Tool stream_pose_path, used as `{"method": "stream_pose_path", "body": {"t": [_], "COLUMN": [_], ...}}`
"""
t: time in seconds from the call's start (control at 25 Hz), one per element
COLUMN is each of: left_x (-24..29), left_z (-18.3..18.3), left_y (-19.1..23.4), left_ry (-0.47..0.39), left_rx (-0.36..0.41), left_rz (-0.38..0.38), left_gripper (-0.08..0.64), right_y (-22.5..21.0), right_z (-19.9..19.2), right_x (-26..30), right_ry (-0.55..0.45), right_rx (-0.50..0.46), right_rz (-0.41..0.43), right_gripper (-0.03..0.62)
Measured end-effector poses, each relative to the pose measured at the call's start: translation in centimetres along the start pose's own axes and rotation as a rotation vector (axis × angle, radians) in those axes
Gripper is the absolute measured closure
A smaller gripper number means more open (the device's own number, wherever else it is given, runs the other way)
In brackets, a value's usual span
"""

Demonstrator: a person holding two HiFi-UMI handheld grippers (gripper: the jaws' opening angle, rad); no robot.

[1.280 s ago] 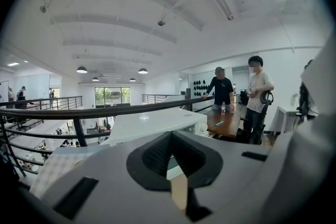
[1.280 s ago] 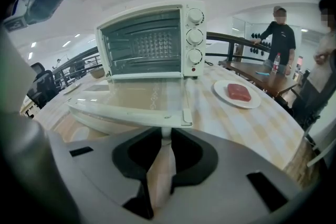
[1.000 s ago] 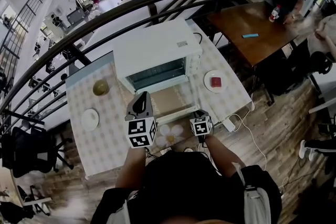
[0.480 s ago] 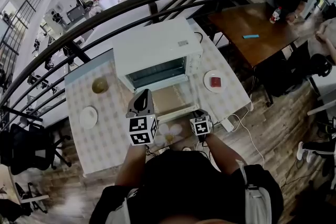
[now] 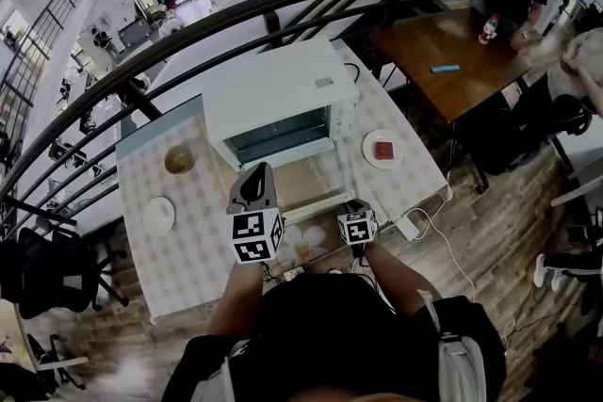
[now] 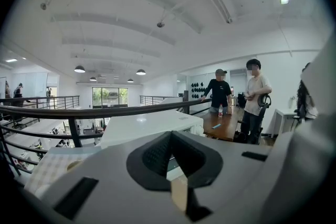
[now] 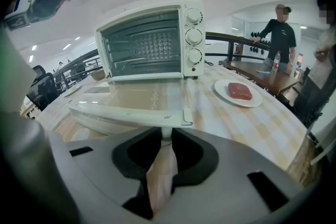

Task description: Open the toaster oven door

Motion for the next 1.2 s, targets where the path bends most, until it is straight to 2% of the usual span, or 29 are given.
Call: {"method": "stream_pose_path", "body": {"t": [0.4, 0.64, 0.76, 0.96, 1.2], "left_x": [0.3, 0.9, 1.2, 1.7, 1.7], "left_z": [-0.4, -0.7, -0.6, -0.4, 0.4], "left_y": [-0.1, -0.3, -0.5, -0.6, -0.6], "left_ry": [0.008, 0.011, 0.009, 0.001, -0.021], "left_rx": [-0.008, -0.014, -0.018, -0.020, -0.022], "left_rz": [0.001, -0.009, -0.014, -0.019, -0.019], "left_gripper": [0.548, 0.548, 0.549, 0.548, 0.548], "right_y": [-0.1, -0.5, -1.3, -2.4, -2.0], "right_z": [-0.1, 1.5, 4.7, 12.6, 21.8], "right_x": [-0.9, -4.1, -6.5, -11.2, -16.4], "right_ry": [-0.022, -0.117, -0.224, -0.462, -0.697], "right_rx": [0.018, 0.054, 0.066, 0.059, -0.018], "right_rz": [0.014, 0.013, -0.013, -0.054, -0.037], "right_gripper": [0.500, 0.500, 0.520, 0.587, 0.591]}}
Point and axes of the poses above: the fingertips, and each gripper's own axes: x forward along the fingers, y to its left, z out of its top, the point moved 2 cm from there along -x, backward along the fingers, and after that the axes turned 2 degrees about -y, right-handed, at the moved point
